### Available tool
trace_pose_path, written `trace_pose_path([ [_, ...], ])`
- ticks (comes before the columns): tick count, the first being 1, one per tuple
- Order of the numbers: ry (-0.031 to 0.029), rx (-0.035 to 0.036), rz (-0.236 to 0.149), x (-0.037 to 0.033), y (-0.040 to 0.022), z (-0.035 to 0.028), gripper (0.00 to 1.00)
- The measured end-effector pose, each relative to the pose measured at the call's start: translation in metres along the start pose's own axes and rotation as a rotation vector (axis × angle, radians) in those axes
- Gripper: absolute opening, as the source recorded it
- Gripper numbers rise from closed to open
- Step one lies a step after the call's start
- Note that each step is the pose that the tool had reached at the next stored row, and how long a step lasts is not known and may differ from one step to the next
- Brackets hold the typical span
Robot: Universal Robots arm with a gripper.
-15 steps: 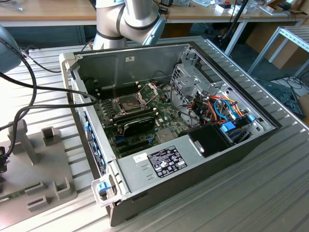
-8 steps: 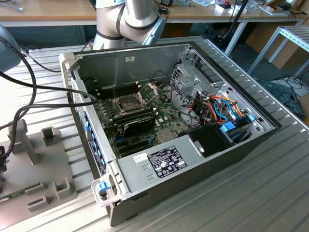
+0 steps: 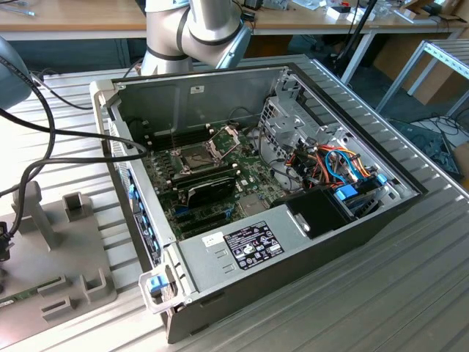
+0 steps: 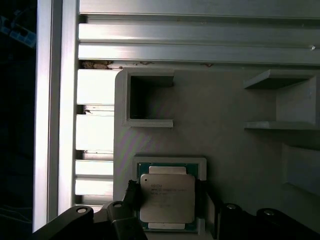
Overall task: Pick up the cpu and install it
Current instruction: 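Pick up the cpu and move it towards the insertion slot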
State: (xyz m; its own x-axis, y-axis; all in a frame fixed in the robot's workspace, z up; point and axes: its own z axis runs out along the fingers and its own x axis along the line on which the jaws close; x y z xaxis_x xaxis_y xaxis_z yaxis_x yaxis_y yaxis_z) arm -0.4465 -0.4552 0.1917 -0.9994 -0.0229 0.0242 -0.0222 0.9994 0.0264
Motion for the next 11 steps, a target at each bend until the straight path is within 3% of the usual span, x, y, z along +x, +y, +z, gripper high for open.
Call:
trace_pose_path([
  [11, 0.0, 0.0, -0.009, 0.0011, 0.0001, 0.0002, 0.62],
])
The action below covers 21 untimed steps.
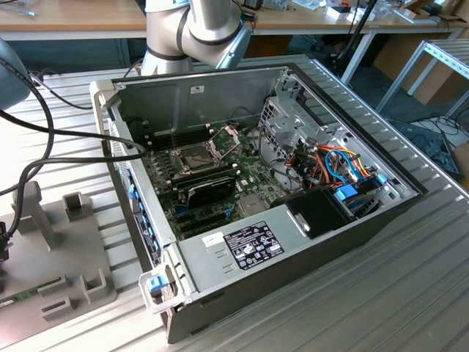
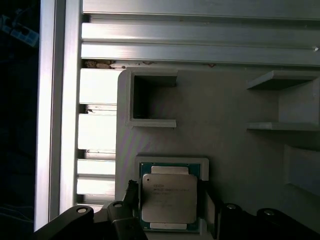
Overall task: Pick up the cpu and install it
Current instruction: 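Pick up the cpu and move it towards the insertion slot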
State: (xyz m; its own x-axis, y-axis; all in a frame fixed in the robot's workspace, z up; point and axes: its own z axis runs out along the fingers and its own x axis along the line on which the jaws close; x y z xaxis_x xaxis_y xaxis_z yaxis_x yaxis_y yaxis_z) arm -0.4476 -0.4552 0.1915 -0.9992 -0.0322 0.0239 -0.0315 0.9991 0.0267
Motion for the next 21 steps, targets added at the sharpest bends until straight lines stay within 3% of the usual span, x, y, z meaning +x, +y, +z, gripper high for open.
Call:
trace_pose_path([
  [3, 0.0, 0.0, 0.0, 0.0, 0.0, 0.0, 0.62],
  [5, 0.0001, 0.0001, 0.0, 0.0, 0.0, 0.0, 0.55],
  [15, 0.0, 0.0, -0.002, 0.0001, 0.0, 0.0, 0.55],
  [21, 0.0001, 0.0001, -0.002, 0.0002, 0.0001, -0.0034, 0.55],
])
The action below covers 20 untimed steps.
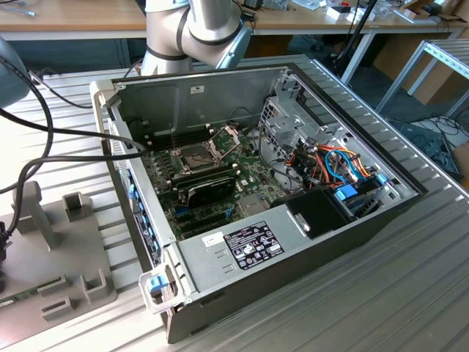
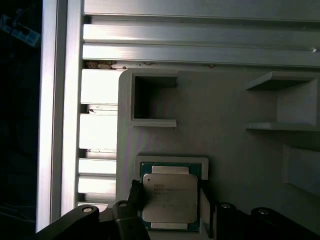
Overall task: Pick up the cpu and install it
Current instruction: 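Pick up the cpu and move it towards the insertion slot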
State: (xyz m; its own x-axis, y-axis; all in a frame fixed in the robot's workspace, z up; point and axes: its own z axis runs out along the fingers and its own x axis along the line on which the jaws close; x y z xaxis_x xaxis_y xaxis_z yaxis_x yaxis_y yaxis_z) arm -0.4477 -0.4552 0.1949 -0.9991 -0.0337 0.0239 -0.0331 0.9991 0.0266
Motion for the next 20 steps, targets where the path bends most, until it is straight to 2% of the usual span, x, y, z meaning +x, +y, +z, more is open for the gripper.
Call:
trace_pose_path([
  [11, 0.0, 0.0001, 0.0, 0.0003, 0.001, -0.0155, 0.55],
  [20, 0.0, 0.0, 0.0, 0.0007, 0.002, -0.0337, 0.55],
])
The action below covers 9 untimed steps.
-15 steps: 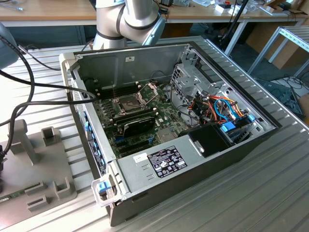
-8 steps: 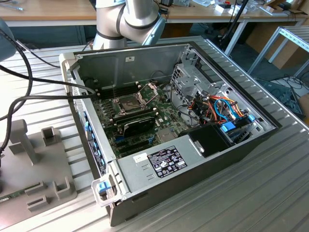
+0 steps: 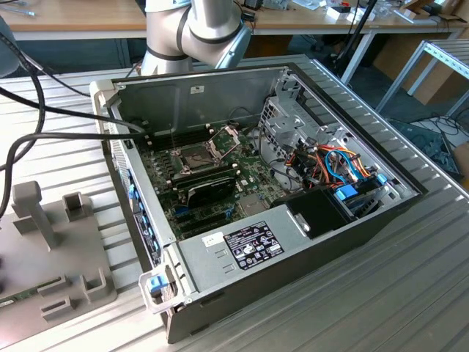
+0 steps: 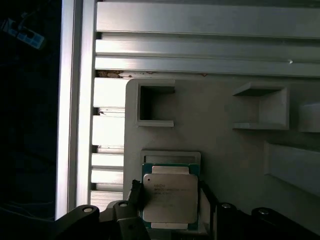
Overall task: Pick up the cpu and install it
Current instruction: 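Pick up the cpu and move it towards the insertion slot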
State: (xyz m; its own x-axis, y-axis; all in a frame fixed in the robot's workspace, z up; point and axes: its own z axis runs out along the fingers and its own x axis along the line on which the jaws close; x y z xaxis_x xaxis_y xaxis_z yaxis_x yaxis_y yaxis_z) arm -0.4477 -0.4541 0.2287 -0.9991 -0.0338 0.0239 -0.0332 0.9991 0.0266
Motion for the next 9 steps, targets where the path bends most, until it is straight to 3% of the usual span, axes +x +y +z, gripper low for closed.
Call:
trace_pose_path([
  [7, -0.0001, 0.0, 0.0, 0.0003, 0.0008, -0.0136, 0.55],
  [9, -0.0001, 0.0, 0.0, 0.0005, 0.0016, -0.0204, 0.55],
])
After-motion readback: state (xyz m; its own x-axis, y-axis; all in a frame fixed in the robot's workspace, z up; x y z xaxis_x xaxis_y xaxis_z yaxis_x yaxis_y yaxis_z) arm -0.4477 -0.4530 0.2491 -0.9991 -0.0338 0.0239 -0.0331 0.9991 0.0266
